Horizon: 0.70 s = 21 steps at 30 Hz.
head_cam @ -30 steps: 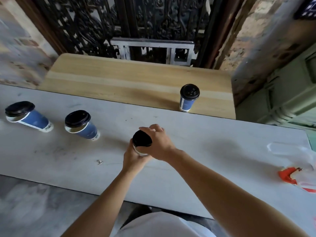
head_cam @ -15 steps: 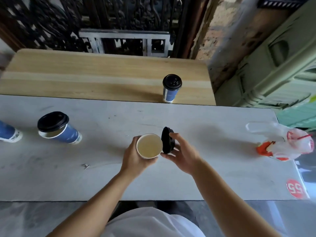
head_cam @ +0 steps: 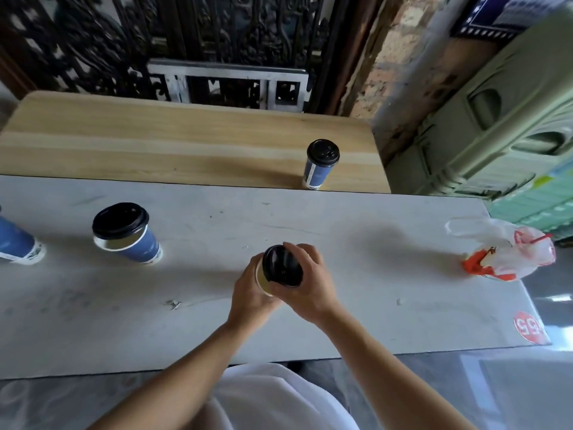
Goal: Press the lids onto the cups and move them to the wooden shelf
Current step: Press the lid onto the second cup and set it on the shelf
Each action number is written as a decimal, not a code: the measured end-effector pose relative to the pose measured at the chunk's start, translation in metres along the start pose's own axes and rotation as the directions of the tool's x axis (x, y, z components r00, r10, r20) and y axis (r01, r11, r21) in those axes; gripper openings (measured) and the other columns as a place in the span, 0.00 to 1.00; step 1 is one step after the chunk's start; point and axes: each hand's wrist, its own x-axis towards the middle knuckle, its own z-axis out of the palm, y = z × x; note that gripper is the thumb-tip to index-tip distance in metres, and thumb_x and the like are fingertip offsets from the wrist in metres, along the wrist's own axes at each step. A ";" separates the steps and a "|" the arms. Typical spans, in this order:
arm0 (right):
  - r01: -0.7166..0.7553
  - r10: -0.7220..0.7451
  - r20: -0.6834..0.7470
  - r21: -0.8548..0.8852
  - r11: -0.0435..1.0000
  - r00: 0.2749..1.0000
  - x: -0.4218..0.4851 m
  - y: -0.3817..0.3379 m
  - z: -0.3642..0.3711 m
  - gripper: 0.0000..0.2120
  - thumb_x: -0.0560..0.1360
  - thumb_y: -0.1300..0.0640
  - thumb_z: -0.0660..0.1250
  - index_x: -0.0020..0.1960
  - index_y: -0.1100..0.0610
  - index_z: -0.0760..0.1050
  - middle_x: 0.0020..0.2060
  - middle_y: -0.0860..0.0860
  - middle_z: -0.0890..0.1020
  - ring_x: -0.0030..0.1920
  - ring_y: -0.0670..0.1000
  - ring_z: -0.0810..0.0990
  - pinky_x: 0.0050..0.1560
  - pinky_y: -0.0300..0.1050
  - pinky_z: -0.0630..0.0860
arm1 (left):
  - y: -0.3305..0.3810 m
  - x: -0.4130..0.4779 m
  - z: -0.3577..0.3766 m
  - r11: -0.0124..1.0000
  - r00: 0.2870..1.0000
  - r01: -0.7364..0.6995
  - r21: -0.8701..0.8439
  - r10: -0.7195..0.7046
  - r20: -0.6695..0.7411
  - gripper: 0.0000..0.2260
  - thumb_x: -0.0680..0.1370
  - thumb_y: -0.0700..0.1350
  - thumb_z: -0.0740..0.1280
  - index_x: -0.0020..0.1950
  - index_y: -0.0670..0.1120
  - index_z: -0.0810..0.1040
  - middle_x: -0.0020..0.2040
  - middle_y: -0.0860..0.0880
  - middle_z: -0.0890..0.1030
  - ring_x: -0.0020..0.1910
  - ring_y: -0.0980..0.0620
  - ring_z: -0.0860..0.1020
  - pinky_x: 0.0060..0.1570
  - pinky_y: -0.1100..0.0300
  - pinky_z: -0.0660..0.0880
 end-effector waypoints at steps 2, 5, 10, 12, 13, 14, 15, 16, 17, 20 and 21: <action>0.077 -0.074 0.027 -0.128 0.989 0.997 0.002 -0.003 0.004 0.36 0.68 0.47 0.76 0.74 0.48 0.69 0.64 0.42 0.69 0.57 0.39 0.71 0.53 0.21 0.67 | -0.002 -0.001 0.001 1.000 0.999 0.023 0.003 -0.023 -0.024 0.30 0.61 0.55 0.77 0.59 0.72 0.71 0.54 0.67 0.82 0.53 0.64 0.82 0.49 0.62 0.78; 0.109 -0.094 0.082 -0.217 0.970 0.992 0.001 -0.003 0.007 0.37 0.68 0.50 0.73 0.75 0.48 0.67 0.67 0.44 0.67 0.63 0.48 0.74 0.57 0.44 0.79 | 0.000 -0.002 -0.002 0.999 1.000 0.022 0.024 -0.022 -0.011 0.29 0.62 0.55 0.76 0.59 0.73 0.70 0.54 0.68 0.81 0.52 0.65 0.81 0.46 0.68 0.76; 0.168 -0.125 0.149 -0.322 0.932 0.981 -0.001 -0.003 0.004 0.36 0.67 0.50 0.71 0.74 0.43 0.66 0.69 0.43 0.64 0.63 0.52 0.74 0.51 0.51 0.82 | 0.000 -0.002 -0.003 0.999 1.000 0.016 0.043 -0.016 0.004 0.27 0.63 0.58 0.73 0.60 0.72 0.70 0.54 0.70 0.80 0.52 0.68 0.79 0.42 0.75 0.72; 0.190 -0.144 0.161 -0.320 0.928 0.976 -0.001 -0.002 0.002 0.35 0.68 0.49 0.71 0.73 0.42 0.67 0.69 0.44 0.64 0.62 0.52 0.75 0.51 0.51 0.82 | -0.002 -0.001 -0.002 0.999 1.000 0.025 0.037 -0.026 0.007 0.27 0.64 0.57 0.73 0.59 0.71 0.70 0.54 0.70 0.79 0.52 0.69 0.79 0.42 0.76 0.72; 0.205 -0.158 0.165 -0.321 0.925 0.974 -0.002 -0.002 0.002 0.34 0.68 0.50 0.71 0.73 0.42 0.67 0.68 0.44 0.64 0.62 0.53 0.75 0.50 0.51 0.82 | -0.002 0.000 -0.002 0.999 1.000 0.028 0.033 -0.029 0.010 0.26 0.64 0.57 0.74 0.59 0.70 0.71 0.54 0.70 0.80 0.51 0.68 0.79 0.43 0.76 0.72; 0.221 -0.174 0.167 -0.326 0.919 0.970 -0.002 -0.003 0.002 0.33 0.68 0.50 0.71 0.73 0.41 0.67 0.68 0.44 0.64 0.61 0.53 0.75 0.49 0.51 0.83 | -0.005 0.001 -0.002 0.999 0.999 0.032 0.020 -0.032 0.016 0.25 0.64 0.56 0.73 0.59 0.69 0.72 0.53 0.68 0.81 0.51 0.65 0.80 0.43 0.75 0.73; 0.240 -0.194 0.166 -0.338 0.910 0.967 -0.002 -0.003 0.003 0.33 0.69 0.50 0.71 0.72 0.41 0.67 0.68 0.45 0.64 0.61 0.54 0.75 0.47 0.51 0.83 | -0.005 0.002 -0.001 0.999 0.999 0.047 -0.021 -0.047 0.018 0.22 0.65 0.56 0.73 0.57 0.67 0.75 0.51 0.65 0.82 0.49 0.62 0.81 0.44 0.73 0.74; 0.260 -0.214 0.164 -0.361 0.895 0.963 -0.002 -0.004 0.004 0.32 0.69 0.51 0.71 0.72 0.41 0.68 0.68 0.46 0.65 0.61 0.54 0.75 0.45 0.51 0.83 | -0.005 0.003 0.000 0.993 0.996 0.086 -0.075 -0.085 0.026 0.19 0.66 0.55 0.73 0.56 0.63 0.78 0.49 0.61 0.84 0.49 0.58 0.82 0.45 0.69 0.76; 0.278 -0.232 0.160 -0.395 0.876 0.959 -0.003 -0.004 0.006 0.32 0.70 0.52 0.70 0.72 0.42 0.68 0.68 0.47 0.65 0.62 0.54 0.74 0.44 0.50 0.82 | -0.006 0.004 0.001 0.988 0.993 0.115 -0.102 -0.113 0.025 0.17 0.66 0.54 0.72 0.55 0.62 0.79 0.47 0.59 0.84 0.49 0.55 0.82 0.45 0.66 0.78; 0.307 -0.264 0.158 -0.461 0.833 0.952 -0.005 0.000 0.013 0.32 0.72 0.52 0.69 0.74 0.43 0.66 0.71 0.50 0.65 0.69 0.54 0.69 0.48 0.49 0.82 | 0.000 0.002 -0.002 0.990 0.993 0.112 -0.086 -0.109 0.039 0.18 0.67 0.55 0.71 0.56 0.66 0.75 0.49 0.63 0.83 0.47 0.62 0.82 0.41 0.70 0.76; 0.300 -0.258 0.155 -0.444 0.844 0.954 -0.006 0.002 0.014 0.32 0.73 0.52 0.69 0.75 0.44 0.66 0.72 0.50 0.65 0.70 0.54 0.68 0.51 0.49 0.81 | 0.002 0.000 -0.004 0.992 0.995 0.096 -0.078 -0.093 0.047 0.19 0.67 0.55 0.71 0.56 0.67 0.74 0.50 0.65 0.83 0.48 0.63 0.82 0.41 0.72 0.75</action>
